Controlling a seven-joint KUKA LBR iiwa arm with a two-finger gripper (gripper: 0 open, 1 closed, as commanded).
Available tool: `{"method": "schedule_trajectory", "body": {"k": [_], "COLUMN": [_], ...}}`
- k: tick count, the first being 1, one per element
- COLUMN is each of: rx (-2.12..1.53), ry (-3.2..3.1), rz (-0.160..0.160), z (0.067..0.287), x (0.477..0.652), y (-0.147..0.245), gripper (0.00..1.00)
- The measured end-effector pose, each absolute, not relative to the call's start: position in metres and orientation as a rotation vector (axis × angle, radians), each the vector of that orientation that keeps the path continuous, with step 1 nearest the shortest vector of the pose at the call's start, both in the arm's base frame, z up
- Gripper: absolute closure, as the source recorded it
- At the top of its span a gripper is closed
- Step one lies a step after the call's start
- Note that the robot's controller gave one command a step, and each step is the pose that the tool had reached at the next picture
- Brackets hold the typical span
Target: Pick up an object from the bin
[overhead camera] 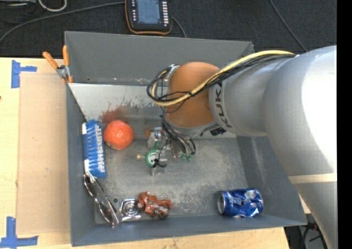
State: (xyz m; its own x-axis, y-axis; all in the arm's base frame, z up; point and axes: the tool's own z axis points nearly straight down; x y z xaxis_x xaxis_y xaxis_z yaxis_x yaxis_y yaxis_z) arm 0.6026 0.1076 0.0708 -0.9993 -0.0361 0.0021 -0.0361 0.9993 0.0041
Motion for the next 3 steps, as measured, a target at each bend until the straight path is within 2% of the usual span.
{"method": "schedule_trajectory", "body": {"k": [1,3], "rx": [0.056,0.052], "ry": [-3.139,-3.131], "rz": [-0.007,-0.006], "z": [0.071,0.137], "x": [0.603,0.6], "y": [0.108,0.107], "gripper": [1.0,1.0]}}
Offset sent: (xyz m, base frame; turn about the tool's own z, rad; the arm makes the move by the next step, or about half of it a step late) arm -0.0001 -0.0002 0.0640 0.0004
